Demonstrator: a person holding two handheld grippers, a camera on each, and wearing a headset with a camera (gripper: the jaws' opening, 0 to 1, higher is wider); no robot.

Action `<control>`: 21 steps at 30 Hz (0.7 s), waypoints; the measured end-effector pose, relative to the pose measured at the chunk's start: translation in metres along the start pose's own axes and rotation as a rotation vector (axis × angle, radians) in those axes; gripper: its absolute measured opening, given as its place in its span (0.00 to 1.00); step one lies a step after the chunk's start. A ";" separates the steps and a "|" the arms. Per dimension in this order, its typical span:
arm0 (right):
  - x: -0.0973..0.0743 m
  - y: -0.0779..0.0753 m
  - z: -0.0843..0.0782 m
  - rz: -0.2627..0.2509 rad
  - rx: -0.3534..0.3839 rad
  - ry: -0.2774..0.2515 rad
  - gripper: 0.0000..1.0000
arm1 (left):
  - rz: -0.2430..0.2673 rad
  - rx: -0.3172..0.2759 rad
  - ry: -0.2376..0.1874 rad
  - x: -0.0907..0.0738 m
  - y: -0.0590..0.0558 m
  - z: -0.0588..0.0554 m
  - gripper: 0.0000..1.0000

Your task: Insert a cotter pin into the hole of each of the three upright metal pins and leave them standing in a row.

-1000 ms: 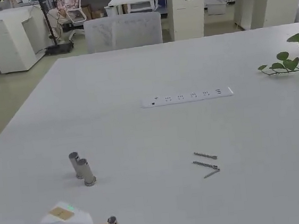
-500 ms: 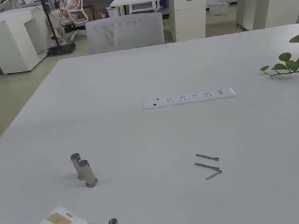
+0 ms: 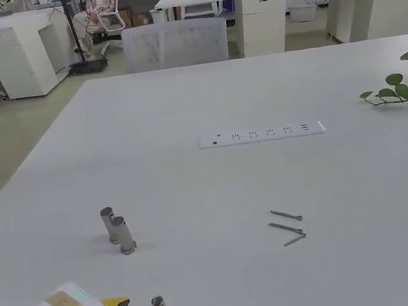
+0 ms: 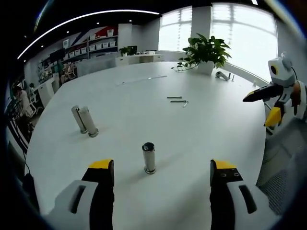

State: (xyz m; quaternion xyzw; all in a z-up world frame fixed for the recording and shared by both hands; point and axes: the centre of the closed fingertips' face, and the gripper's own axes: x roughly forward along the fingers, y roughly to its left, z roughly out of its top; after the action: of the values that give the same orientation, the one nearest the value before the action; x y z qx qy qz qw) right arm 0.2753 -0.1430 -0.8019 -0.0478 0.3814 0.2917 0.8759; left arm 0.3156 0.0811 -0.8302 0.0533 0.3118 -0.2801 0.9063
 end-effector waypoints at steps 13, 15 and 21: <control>0.001 -0.002 0.000 -0.001 -0.033 0.021 0.93 | -0.095 -0.016 -0.003 -0.004 -0.018 0.000 1.00; 0.001 -0.001 0.003 0.005 -0.049 0.021 0.91 | -0.097 0.004 0.009 -0.004 -0.020 -0.004 0.99; 0.003 -0.004 0.016 0.034 -0.124 0.020 0.91 | -0.111 -0.008 0.024 -0.007 -0.021 -0.010 0.99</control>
State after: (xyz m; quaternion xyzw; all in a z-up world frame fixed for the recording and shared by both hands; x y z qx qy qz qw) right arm 0.2890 -0.1405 -0.7932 -0.0986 0.3720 0.3289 0.8624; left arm 0.2942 0.0691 -0.8325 0.0358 0.3260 -0.3280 0.8859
